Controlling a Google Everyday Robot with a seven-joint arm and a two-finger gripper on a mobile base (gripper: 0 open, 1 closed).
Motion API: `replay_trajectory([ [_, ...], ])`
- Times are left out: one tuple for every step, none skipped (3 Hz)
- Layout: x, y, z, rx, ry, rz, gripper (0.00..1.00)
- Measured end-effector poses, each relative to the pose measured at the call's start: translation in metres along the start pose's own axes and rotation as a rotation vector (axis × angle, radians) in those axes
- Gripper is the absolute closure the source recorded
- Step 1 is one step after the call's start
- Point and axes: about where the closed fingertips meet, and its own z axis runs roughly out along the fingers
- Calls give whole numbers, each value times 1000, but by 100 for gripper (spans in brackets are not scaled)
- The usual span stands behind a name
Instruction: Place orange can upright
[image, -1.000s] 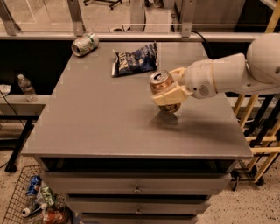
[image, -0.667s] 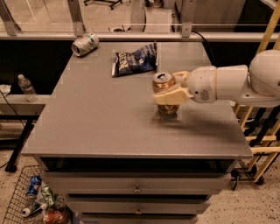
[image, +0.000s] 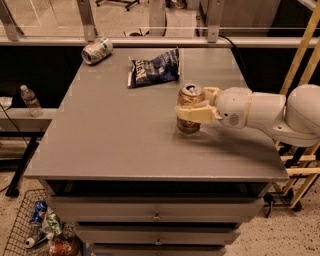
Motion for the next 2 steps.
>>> replay_trajectory([
  [2, 0, -3, 38, -56, -8, 100],
  [0, 1, -2, 35, -58, -13, 82],
])
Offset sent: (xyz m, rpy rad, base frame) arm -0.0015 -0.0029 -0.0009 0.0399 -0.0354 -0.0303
